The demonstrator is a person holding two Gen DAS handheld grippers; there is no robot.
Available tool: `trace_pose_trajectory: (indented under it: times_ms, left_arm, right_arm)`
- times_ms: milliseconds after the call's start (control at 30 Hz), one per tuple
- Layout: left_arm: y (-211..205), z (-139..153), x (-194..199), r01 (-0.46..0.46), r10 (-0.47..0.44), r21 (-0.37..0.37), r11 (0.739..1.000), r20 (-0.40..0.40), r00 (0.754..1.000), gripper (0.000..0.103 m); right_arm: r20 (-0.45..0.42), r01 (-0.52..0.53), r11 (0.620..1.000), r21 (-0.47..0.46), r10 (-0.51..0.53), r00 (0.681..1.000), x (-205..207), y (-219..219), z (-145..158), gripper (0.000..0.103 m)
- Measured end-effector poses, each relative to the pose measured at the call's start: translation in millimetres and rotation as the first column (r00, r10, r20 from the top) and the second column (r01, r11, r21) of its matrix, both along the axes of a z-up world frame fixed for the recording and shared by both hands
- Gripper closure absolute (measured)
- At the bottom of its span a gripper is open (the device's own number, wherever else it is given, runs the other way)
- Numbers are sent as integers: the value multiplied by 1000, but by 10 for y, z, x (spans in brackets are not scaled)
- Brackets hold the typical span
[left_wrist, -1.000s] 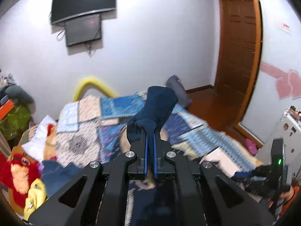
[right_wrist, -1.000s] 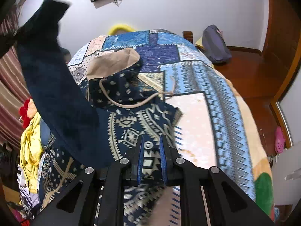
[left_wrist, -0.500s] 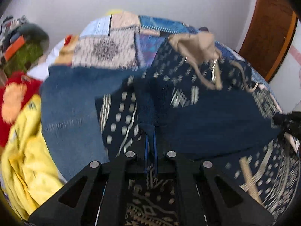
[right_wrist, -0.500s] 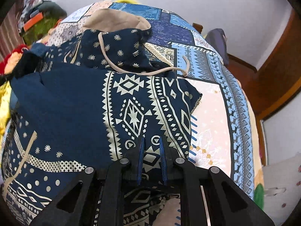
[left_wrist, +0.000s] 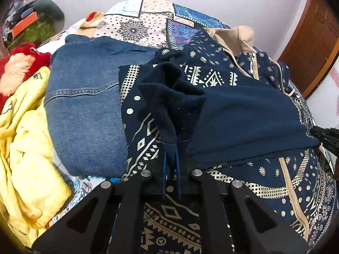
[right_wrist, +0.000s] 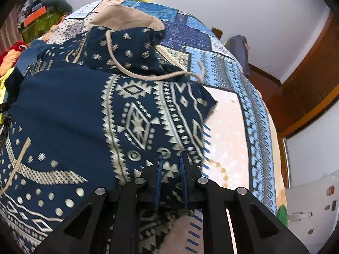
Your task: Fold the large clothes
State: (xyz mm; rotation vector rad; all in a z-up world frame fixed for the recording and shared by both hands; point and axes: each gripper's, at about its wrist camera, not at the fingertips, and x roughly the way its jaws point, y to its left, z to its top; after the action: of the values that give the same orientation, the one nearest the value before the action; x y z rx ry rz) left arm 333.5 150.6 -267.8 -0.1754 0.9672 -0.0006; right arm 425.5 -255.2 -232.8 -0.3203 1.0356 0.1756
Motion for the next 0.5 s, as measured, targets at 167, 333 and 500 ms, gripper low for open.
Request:
trace_pose_trajectory:
  times_ms: [167, 333, 500]
  left_arm:
    - [166, -140, -41, -114, 130, 227, 967, -55, 990, 88]
    - [430, -201, -213, -101, 119, 161, 982, -110, 987, 88]
    - [334, 151, -295, -61, 69, 175, 983, -41, 997, 61]
  right_arm:
    - [104, 125, 982, -139, -111, 988, -44, -260, 3, 13]
    - [30, 164, 986, 37, -165, 986, -46, -628, 92, 10]
    - [46, 151, 983, 110, -156, 987, -47, -613, 289, 10]
